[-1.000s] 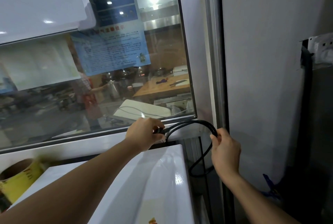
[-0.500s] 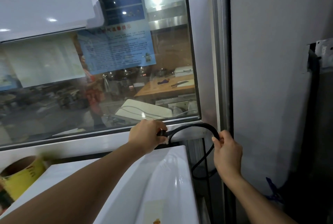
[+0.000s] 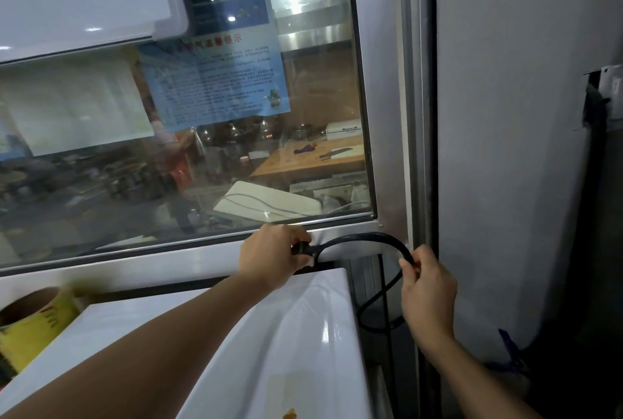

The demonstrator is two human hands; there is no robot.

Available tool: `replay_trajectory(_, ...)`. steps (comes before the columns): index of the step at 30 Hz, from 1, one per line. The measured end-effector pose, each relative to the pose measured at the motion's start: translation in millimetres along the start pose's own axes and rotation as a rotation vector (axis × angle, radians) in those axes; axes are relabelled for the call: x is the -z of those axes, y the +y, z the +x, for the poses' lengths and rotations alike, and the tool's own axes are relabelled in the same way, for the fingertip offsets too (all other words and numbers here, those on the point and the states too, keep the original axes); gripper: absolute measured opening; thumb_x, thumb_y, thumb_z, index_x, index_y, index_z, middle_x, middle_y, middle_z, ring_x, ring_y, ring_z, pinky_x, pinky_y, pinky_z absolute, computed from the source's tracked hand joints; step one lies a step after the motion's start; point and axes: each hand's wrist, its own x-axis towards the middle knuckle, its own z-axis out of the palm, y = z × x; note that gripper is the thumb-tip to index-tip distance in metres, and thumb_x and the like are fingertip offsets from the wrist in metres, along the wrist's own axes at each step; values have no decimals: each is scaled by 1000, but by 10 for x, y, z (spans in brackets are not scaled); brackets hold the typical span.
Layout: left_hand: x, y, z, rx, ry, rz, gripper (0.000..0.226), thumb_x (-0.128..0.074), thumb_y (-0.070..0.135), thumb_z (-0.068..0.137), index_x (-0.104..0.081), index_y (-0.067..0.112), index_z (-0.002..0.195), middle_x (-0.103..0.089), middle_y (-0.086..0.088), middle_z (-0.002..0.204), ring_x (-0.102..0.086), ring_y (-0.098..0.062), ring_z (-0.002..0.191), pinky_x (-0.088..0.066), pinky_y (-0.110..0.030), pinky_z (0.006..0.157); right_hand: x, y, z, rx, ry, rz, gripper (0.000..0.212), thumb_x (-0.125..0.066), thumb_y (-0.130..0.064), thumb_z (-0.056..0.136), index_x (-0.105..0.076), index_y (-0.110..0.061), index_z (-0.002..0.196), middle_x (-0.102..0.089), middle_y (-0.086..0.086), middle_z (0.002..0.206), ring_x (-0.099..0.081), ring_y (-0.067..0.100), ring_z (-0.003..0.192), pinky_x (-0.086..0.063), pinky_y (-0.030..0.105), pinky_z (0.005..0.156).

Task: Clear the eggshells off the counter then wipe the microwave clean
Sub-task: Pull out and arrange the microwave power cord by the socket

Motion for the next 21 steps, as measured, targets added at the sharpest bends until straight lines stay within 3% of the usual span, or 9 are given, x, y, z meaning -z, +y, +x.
replay_trajectory(4, -2, 61, 10, -19, 1, 33, 28, -72, 42, 73, -66, 37, 100, -67, 10, 91, -61, -17, 88, -39, -26, 62, -10, 61, 21, -40, -37, -29, 21, -56, -9, 91, -41, -11, 76, -49, 8, 72, -46, 21, 64, -24, 21, 47)
replay_trajectory(8, 26, 51, 45, 8, 25, 39, 27, -71, 39, 74, -66, 37, 100, -68, 8, 93, -62, -17, 90, -44, -27, 65, -2, -19, 68, -1, 47, -15, 12, -58, -5, 88, -50, -4, 79, -49, 11, 81, -44, 21, 70, -29, 27, 62)
replay_trajectory(12, 30, 29, 77, -8, 45, 63, 26, -69, 37, 75, -66, 36, 101, -69, 9, 92, -62, -17, 90, -45, -27, 65, -102, -27, 20, -39, 45, -8, 11, -58, -4, 87, -51, -1, 80, -50, 15, 83, -44, 22, 71, -30, 28, 63)
replay_trajectory(17, -16, 51, 81, 0, 37, 43, 26, -70, 35, 75, -66, 36, 101, -69, 8, 94, -62, -18, 92, -47, -29, 69, -156, 21, 39, -75, 44, 58, 20, -58, -4, 87, -44, -9, 74, -49, 10, 78, -41, 19, 68, -27, 14, 55)
replay_trajectory(19, -22, 43, 74, 3, 38, 38, 26, -70, 36, 75, -66, 36, 101, -69, 8, 94, -62, -18, 91, -48, -29, 70, -168, 49, 30, -113, -8, 76, 21, -59, -6, 88, -43, -10, 74, -50, 8, 76, -44, 21, 67, -27, 15, 53)
replay_trajectory(21, -24, 46, 67, -7, 35, 50, 26, -70, 38, 75, -65, 36, 101, -69, 8, 94, -62, -18, 90, -49, -29, 69, -204, 100, -11, -175, -107, 65, 9, -57, -9, 90, -51, -8, 84, -57, 11, 83, -54, 28, 78, -32, 24, 60)
